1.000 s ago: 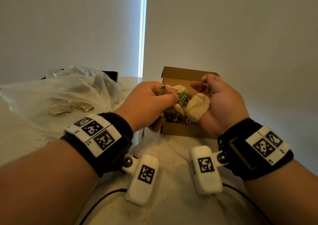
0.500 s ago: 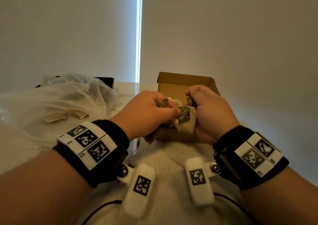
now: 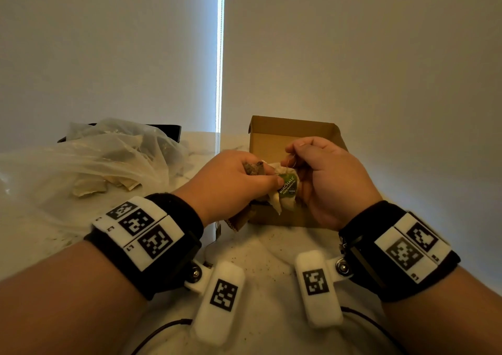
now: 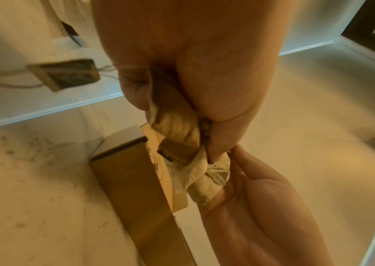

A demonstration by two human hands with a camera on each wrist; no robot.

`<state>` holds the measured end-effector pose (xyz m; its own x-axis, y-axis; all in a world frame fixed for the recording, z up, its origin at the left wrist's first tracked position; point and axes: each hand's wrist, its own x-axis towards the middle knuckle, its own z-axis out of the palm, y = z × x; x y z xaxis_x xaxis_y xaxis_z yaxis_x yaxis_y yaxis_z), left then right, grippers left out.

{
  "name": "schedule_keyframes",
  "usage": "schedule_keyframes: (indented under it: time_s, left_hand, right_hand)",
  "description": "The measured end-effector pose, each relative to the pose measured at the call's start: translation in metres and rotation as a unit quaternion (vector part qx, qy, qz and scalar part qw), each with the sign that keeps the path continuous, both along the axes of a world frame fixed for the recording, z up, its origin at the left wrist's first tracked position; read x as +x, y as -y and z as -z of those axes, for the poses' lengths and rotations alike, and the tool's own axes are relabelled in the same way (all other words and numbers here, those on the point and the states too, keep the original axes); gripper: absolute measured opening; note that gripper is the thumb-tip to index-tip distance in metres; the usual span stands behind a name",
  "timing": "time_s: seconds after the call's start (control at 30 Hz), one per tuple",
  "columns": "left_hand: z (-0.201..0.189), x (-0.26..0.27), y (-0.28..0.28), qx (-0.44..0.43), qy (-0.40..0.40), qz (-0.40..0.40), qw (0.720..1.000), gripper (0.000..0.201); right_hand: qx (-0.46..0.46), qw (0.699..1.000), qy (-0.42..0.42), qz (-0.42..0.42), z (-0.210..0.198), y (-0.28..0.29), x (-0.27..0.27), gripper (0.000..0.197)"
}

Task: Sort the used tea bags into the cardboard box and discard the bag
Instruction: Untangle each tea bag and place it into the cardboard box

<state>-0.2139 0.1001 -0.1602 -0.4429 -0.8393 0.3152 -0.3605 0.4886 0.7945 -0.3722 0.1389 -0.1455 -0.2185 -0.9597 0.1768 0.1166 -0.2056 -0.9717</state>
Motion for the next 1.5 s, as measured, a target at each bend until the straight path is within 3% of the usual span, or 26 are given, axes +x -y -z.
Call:
schedule_keyframes:
  time_s: [0.2, 0.27, 0.37, 0.43, 0.53, 0.63, 0.73, 0.83, 0.93, 1.07, 1.27, 1.37, 1.5]
  left_hand:
    - [-0.002, 0.002, 0.001, 0.001, -0.052, -0.026, 0.998, 0.018]
    - [-0.002, 0.004, 0.001, 0.013, -0.074, -0.024, 0.997, 0.017]
    - [-0.002, 0.006, 0.002, 0.019, -0.083, -0.027, 0.996, 0.019]
    - [-0.002, 0.006, 0.003, 0.016, -0.085, -0.035, 0.996, 0.021]
    - [-0.003, 0.005, 0.001, 0.025, -0.088, -0.028, 0.995, 0.021]
    - [-0.002, 0.004, 0.001, 0.027, -0.09, -0.029, 0.995, 0.016]
    - [0.003, 0.005, 0.007, 0.015, -0.108, -0.068, 0.992, 0.019]
    - [0.011, 0.009, 0.015, 0.023, -0.067, -0.11, 0.991, 0.018]
    - [0.016, 0.01, 0.017, 0.043, -0.044, -0.116, 0.991, 0.015]
    - [0.016, 0.007, 0.013, 0.042, -0.022, -0.109, 0.993, 0.022]
    - [0.018, 0.002, 0.012, 0.027, 0.064, -0.109, 0.992, 0.017]
    - [0.019, 0.003, 0.013, 0.036, 0.062, -0.108, 0.992, 0.018]
    - [0.02, 0.004, 0.013, 0.049, 0.045, -0.106, 0.992, 0.016]
  right_hand:
    - [0.073, 0.983, -0.14, 0.09, 0.0, 0.0, -0.017, 0.025]
    - [0.087, 0.981, -0.137, 0.106, -0.001, 0.001, -0.02, 0.034]
    - [0.064, 0.993, -0.092, 0.047, -0.001, -0.002, -0.02, 0.033]
    - [0.055, 0.986, -0.158, -0.01, -0.001, -0.007, -0.019, 0.024]
    - [0.046, 0.969, -0.243, -0.02, -0.001, -0.011, -0.013, 0.012]
    - [0.053, 0.976, -0.211, -0.005, -0.001, -0.008, -0.017, 0.006]
    - [0.037, 0.992, -0.12, 0.03, -0.006, -0.004, -0.031, 0.002]
    - [0.024, 0.994, -0.046, 0.096, -0.011, 0.001, -0.056, 0.009]
    - [0.028, 0.977, -0.093, 0.192, -0.011, 0.003, -0.084, 0.02]
    - [0.075, 0.945, -0.209, 0.242, -0.002, 0.008, -0.103, 0.01]
    - [0.153, 0.892, -0.353, 0.238, 0.004, 0.017, -0.102, 0.006]
    - [0.195, 0.862, -0.415, 0.216, 0.003, 0.02, -0.102, 0.02]
    - [0.203, 0.855, -0.432, 0.201, 0.006, 0.02, -0.101, 0.023]
